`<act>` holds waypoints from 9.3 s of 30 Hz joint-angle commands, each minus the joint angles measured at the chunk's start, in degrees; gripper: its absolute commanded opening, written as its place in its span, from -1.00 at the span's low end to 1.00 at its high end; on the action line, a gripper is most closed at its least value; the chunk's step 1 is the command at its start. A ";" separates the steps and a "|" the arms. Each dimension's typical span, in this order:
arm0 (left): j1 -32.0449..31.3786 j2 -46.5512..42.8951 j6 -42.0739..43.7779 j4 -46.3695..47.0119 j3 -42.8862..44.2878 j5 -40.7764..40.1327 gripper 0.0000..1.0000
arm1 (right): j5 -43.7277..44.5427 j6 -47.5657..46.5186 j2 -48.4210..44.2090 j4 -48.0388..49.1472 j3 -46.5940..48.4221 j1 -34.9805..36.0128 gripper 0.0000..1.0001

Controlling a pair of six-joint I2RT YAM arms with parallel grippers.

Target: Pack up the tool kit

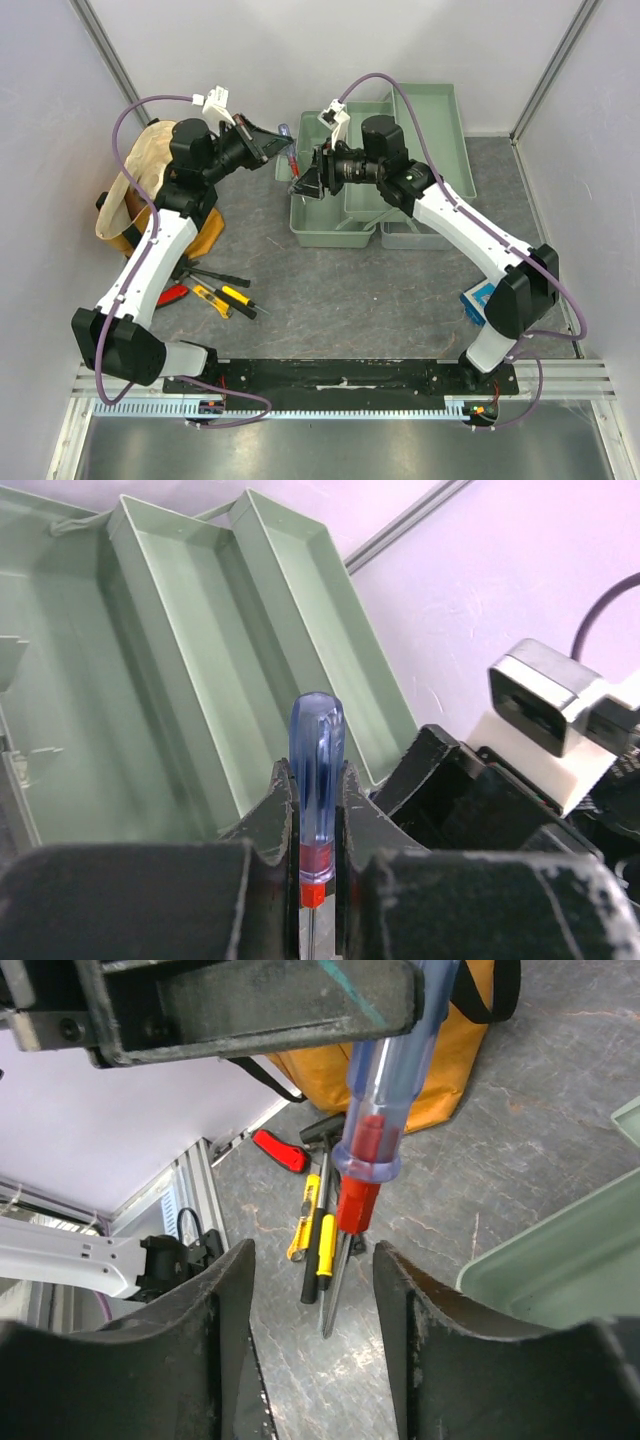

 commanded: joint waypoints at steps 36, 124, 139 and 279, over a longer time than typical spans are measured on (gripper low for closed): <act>2.40 -0.93 -1.17 -31.56 -5.05 -35.54 0.62 | 47.72 -3.84 2.67 -25.46 5.75 -25.29 -1.00; 1.52 -6.19 -8.20 14.01 -1.97 5.05 -0.96 | -5.80 7.94 -5.94 8.10 -2.32 -3.23 0.74; -2.08 -11.11 -11.21 16.50 -4.97 4.08 -0.96 | 5.54 14.27 -18.50 18.30 -17.80 1.87 -0.05; 12.06 -30.89 -0.22 -33.52 -27.12 -30.30 -0.97 | 47.38 4.42 -21.06 -14.92 -8.93 -16.76 0.01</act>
